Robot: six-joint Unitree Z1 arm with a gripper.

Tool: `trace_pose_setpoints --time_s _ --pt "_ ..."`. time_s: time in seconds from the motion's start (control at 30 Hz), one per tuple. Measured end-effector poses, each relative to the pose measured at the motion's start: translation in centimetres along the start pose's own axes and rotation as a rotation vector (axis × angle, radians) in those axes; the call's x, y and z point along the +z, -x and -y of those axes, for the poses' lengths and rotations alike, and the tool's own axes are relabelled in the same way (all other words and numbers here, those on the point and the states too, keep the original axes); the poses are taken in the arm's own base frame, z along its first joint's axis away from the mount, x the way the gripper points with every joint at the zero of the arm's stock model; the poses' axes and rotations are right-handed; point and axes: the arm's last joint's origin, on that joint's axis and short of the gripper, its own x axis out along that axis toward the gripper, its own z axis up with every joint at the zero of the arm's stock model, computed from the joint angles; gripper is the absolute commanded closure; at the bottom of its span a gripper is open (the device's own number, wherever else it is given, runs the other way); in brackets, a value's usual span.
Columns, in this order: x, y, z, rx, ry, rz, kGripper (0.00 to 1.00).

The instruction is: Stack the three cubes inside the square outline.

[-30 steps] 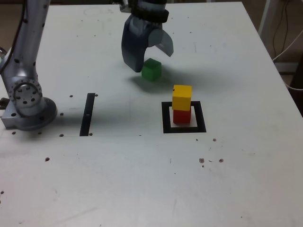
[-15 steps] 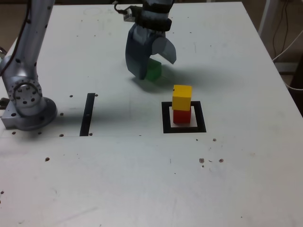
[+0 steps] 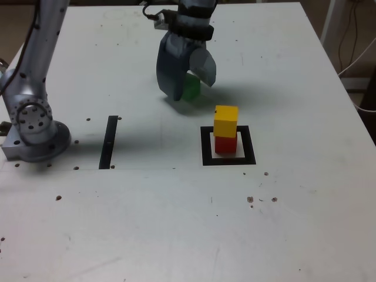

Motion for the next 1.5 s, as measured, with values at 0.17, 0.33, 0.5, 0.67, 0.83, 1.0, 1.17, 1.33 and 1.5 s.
trace_pose_setpoints --time_s 0.17,0.33,0.5,0.67,0.83,1.0,1.17,1.33,1.5 --pt "0.2 0.1 0.0 0.008 0.0 0.018 0.69" --pt "0.3 0.2 0.0 0.013 -0.001 0.024 0.7" --pt "0.3 0.2 0.0 0.011 -0.001 0.024 0.7" --pt "0.3 0.2 0.0 0.011 -0.002 0.023 0.7" --pt "0.3 0.2 0.0 0.009 -0.005 0.022 0.7" --pt "0.2 0.5 0.0 0.012 -0.012 0.026 0.7" --pt "-0.7 1.9 0.4 0.032 -0.027 0.046 0.7" --pt "-1.8 3.2 1.5 0.047 -0.057 0.049 0.7" --pt "-3.2 5.1 3.5 0.062 -0.118 0.064 0.7"
